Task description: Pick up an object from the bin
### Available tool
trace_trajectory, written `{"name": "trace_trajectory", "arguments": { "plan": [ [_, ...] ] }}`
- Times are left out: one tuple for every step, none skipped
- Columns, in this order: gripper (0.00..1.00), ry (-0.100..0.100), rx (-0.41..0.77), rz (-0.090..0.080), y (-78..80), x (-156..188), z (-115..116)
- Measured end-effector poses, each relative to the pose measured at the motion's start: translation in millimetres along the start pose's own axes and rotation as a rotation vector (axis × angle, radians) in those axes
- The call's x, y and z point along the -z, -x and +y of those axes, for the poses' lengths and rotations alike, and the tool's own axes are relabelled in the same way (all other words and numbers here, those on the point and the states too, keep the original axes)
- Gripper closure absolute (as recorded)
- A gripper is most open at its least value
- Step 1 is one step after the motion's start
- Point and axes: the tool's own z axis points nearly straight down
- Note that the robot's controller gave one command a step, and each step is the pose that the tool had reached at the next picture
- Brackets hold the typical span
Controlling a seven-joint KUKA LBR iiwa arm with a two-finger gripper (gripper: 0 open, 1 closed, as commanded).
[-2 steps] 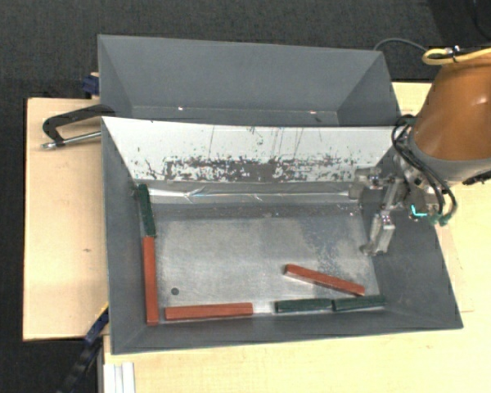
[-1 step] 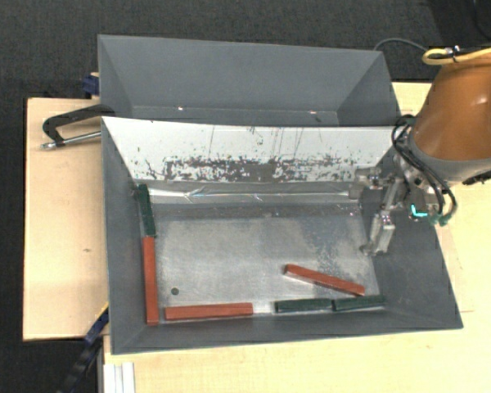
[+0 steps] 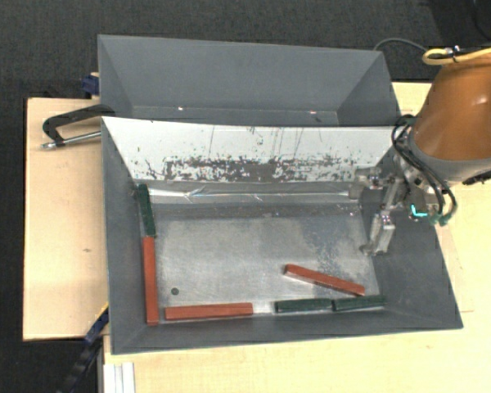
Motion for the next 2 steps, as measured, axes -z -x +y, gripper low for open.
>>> {"name": "trace_trajectory", "arguments": {
  "plan": [
    [0.00, 0.000, 0.000, 0.000, 0.0, 0.0, 0.0],
    [0.00, 0.000, 0.000, 0.000, 0.0, 0.0, 0.0]
  ]
}}
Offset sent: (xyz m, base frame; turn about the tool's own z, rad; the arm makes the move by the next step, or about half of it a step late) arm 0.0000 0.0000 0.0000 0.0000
